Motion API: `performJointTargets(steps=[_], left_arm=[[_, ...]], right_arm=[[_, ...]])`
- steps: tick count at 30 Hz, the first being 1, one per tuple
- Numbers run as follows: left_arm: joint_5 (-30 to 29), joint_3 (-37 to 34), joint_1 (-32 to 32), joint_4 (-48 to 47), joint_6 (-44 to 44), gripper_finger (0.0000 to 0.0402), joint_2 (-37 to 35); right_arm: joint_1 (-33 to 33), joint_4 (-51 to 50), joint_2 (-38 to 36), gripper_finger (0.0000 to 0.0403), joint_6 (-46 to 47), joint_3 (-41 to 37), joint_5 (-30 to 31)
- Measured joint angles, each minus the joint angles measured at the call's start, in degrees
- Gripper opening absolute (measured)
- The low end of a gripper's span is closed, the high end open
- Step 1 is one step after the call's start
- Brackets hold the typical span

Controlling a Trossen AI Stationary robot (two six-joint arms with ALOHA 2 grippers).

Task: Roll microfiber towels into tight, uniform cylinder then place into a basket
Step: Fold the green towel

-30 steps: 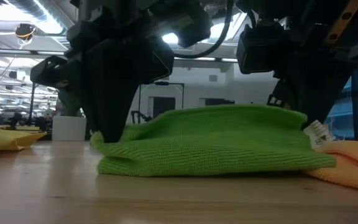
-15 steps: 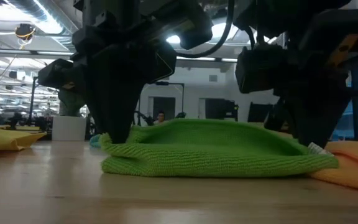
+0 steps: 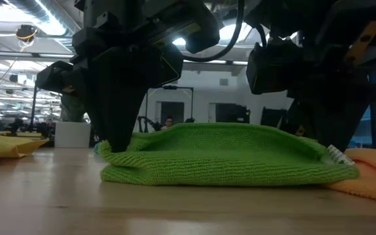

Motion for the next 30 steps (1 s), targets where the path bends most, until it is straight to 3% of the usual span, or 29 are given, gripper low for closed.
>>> performJointTargets(steps=[16,30], left_arm=[[0.0,0.0,1.9,0.0,0.0,0.0001,0.0],[0.1,0.0,2.7,0.2,1.5,0.0082,0.0]], right_arm=[[0.0,0.2,0.0,0.0026,2.9,0.0,-0.7],[-0.1,0.1,0.0,0.0026,3.2,0.0,0.1]])
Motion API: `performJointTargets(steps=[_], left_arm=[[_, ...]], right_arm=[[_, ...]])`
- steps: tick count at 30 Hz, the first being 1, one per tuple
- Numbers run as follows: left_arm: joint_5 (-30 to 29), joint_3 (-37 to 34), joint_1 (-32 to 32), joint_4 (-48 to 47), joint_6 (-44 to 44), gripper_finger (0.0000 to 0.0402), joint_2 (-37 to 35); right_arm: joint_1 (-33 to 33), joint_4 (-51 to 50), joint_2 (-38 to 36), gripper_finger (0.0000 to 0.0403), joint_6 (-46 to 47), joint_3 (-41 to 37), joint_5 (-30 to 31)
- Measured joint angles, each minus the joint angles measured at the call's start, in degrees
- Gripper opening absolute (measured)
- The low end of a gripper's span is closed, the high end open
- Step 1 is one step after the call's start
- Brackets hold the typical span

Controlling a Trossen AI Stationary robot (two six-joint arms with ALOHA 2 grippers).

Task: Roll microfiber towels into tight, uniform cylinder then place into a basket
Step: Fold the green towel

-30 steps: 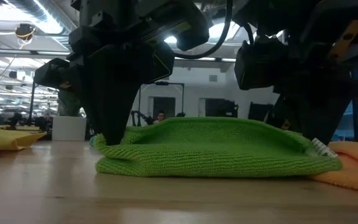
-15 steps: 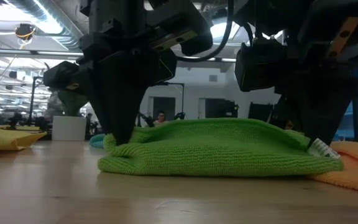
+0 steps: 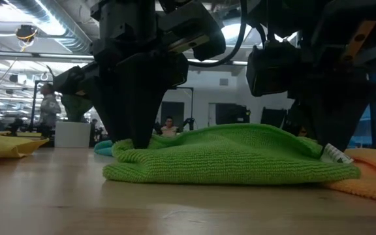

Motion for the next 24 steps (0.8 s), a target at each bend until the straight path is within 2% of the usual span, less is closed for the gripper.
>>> performJointTargets(steps=[18,24], left_arm=[[0.1,0.0,0.0,-0.4,1.6,0.0078,-2.4],[-3.4,0.0,-0.1,-0.8,1.8,0.0078,-6.1]], right_arm=[[-0.1,-0.1,0.0,0.0025,1.4,0.0,0.2],[-0.1,-0.1,0.0,0.0025,2.6,0.0,0.2]])
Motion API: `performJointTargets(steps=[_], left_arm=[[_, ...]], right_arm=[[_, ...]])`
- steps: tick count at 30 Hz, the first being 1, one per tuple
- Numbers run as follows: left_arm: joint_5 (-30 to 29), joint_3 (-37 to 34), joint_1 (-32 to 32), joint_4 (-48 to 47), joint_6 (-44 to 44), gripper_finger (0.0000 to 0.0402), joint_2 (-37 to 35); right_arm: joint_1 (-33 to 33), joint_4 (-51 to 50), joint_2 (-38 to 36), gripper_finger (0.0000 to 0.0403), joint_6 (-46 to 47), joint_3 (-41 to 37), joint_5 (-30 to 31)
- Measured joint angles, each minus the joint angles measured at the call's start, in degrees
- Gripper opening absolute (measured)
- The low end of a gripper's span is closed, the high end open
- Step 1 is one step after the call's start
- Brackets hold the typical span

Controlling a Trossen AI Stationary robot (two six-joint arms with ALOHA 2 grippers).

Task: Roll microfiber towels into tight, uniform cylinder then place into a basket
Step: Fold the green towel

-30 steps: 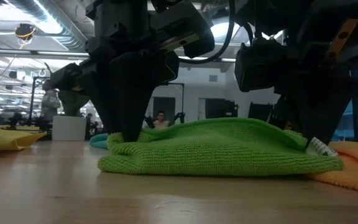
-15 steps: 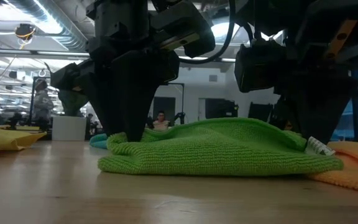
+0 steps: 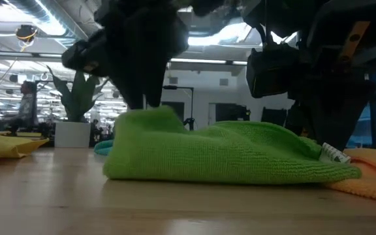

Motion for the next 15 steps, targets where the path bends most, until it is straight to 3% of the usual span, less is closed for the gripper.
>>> performJointTargets(steps=[15], left_arm=[[-3.3,0.0,-2.6,-1.9,6.8,0.0078,-5.9]], right_arm=[[-0.5,0.0,0.0,0.0026,0.2,0.0,1.0]])
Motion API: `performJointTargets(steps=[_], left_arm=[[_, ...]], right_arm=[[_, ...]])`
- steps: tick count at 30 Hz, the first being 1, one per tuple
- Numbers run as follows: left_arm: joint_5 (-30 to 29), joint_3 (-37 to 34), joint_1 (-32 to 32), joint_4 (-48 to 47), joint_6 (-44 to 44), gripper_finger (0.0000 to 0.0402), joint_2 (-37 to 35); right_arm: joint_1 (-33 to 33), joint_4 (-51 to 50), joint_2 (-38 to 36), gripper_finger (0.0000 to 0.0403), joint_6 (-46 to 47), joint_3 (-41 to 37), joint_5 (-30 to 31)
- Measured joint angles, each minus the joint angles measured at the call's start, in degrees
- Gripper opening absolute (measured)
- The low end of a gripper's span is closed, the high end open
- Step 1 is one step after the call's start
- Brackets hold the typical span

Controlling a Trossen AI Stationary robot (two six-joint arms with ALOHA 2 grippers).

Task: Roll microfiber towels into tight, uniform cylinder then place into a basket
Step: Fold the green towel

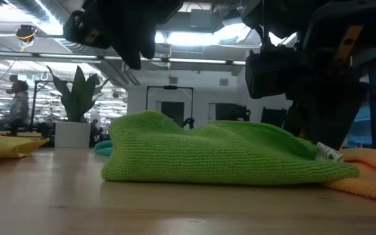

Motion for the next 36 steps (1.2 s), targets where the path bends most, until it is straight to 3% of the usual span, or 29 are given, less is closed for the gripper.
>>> performJointTargets(steps=[24,36], left_arm=[[-0.4,0.0,-0.8,0.1,-0.4,0.0078,0.0],[-0.4,0.0,-0.8,0.1,-0.3,0.0078,0.0]], right_arm=[[-1.1,0.5,0.0,0.0024,4.4,0.1,-2.8],[-1.8,0.5,0.0,0.0111,5.7,0.1,-3.7]])
